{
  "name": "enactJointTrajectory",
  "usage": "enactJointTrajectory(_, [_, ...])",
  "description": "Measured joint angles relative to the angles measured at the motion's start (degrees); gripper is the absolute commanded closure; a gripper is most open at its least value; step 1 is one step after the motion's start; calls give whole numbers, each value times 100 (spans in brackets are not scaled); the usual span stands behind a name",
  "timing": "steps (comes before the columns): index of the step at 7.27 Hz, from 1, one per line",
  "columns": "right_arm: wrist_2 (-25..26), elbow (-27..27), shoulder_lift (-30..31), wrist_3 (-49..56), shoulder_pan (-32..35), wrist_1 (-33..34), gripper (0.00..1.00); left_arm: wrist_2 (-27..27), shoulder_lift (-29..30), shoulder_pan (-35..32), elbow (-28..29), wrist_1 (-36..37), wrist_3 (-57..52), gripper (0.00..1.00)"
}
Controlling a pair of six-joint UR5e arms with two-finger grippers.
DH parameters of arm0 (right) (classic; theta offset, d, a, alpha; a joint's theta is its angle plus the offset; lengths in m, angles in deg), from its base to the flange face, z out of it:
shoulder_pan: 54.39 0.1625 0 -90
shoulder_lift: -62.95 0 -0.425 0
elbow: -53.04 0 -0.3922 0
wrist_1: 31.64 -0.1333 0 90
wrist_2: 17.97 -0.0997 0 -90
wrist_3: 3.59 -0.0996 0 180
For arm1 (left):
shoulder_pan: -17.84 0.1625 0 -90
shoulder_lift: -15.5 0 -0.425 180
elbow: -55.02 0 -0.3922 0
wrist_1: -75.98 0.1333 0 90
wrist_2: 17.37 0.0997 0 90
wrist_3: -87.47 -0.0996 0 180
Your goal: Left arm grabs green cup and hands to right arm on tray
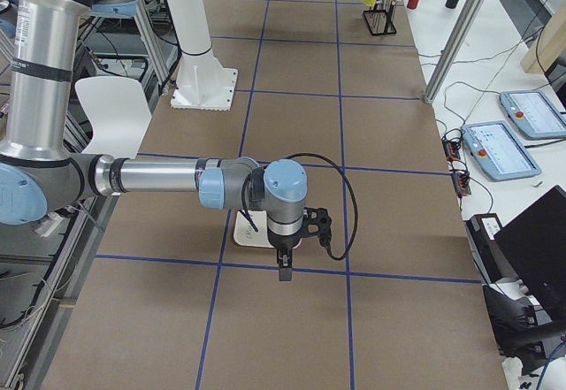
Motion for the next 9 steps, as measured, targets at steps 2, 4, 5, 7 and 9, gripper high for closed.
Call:
enactJointTrajectory(2, [0,0,2,0,-1,0,0,0,-24,0,0,0,0,0])
enactJointTrajectory(4, [0,0,7,1,-1,0,0,0,-44,0,1,0,0,0])
enactJointTrajectory(5, [0,0,8,0,-1,0,0,0,-62,0,1,0,0,0])
enactJointTrajectory(7, [-30,0,9,2,-1,0,0,0,-78,0,1,0,0,0])
enactJointTrajectory(9, [-70,0,9,14,-1,0,0,0,-84,0,1,0,0,0])
